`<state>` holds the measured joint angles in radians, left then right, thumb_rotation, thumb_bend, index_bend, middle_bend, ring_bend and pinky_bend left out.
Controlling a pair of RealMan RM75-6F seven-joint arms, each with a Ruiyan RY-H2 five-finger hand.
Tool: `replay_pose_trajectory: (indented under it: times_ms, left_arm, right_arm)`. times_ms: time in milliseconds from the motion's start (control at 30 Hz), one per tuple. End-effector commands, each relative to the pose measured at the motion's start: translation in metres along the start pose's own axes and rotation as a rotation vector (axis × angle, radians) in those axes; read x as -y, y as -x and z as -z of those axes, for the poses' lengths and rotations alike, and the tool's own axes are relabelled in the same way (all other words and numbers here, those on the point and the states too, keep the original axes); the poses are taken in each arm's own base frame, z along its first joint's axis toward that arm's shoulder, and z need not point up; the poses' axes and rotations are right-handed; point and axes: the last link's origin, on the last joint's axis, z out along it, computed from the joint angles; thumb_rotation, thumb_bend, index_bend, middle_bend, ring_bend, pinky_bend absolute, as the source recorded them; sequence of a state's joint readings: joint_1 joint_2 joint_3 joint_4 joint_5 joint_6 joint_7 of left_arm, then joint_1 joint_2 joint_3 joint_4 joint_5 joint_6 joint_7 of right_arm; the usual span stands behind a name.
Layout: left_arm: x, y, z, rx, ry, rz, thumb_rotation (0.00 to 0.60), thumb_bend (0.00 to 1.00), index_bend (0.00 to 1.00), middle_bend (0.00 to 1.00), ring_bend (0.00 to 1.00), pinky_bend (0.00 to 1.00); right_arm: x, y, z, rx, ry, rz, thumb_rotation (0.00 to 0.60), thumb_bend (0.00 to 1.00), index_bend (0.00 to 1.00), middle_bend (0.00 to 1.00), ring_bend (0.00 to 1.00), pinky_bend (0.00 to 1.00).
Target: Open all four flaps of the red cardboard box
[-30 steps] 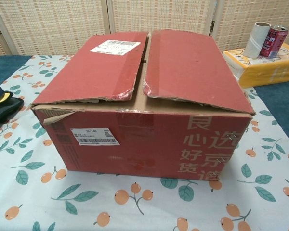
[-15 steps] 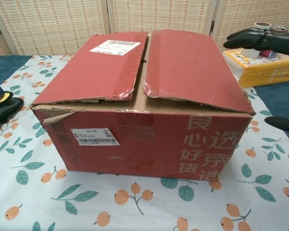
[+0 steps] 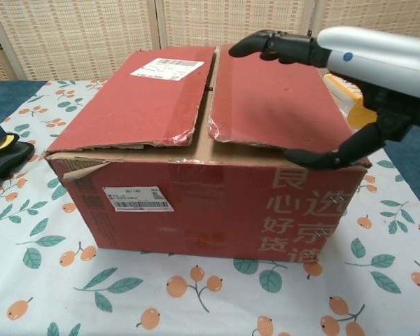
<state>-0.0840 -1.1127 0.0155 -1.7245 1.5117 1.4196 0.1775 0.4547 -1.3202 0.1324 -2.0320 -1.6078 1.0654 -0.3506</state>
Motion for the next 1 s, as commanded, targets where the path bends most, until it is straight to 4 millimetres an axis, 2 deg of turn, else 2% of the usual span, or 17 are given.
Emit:
replay_pose_trajectory:
  times_ms: [33, 267, 700, 1000]
  left_arm:
    - [0.001, 0.000, 0.000, 0.000, -0.004, 0.003, 0.600, 0.40, 0.03, 0.09, 0.10, 0.01]
    - [0.002, -0.001, 0.000, -0.001, -0.011, 0.010, 0.600, 0.40, 0.03, 0.09, 0.10, 0.01]
    - [0.006, -0.006, 0.001, -0.012, -0.019, 0.034, 0.600, 0.40, 0.03, 0.09, 0.10, 0.01]
    - [0.009, -0.006, 0.000, -0.014, -0.028, 0.036, 0.600, 0.40, 0.03, 0.09, 0.10, 0.01]
  right_arm:
    - [0.002, 0.001, -0.006, 0.005, -0.009, 0.000, 0.600, 0.39, 0.00, 0.00, 0.00, 0.06]
    - [0.009, 0.005, -0.018, 0.024, -0.029, 0.000, 0.600, 0.39, 0.00, 0.00, 0.00, 0.06]
    - [0.009, 0.016, -0.047, 0.028, -0.029, 0.033, 0.600, 0.39, 0.00, 0.00, 0.00, 0.06]
    - [0.005, 0.006, -0.052, -0.050, -0.029, 0.046, 0.600, 0.39, 0.00, 0.00, 0.00, 0.06]
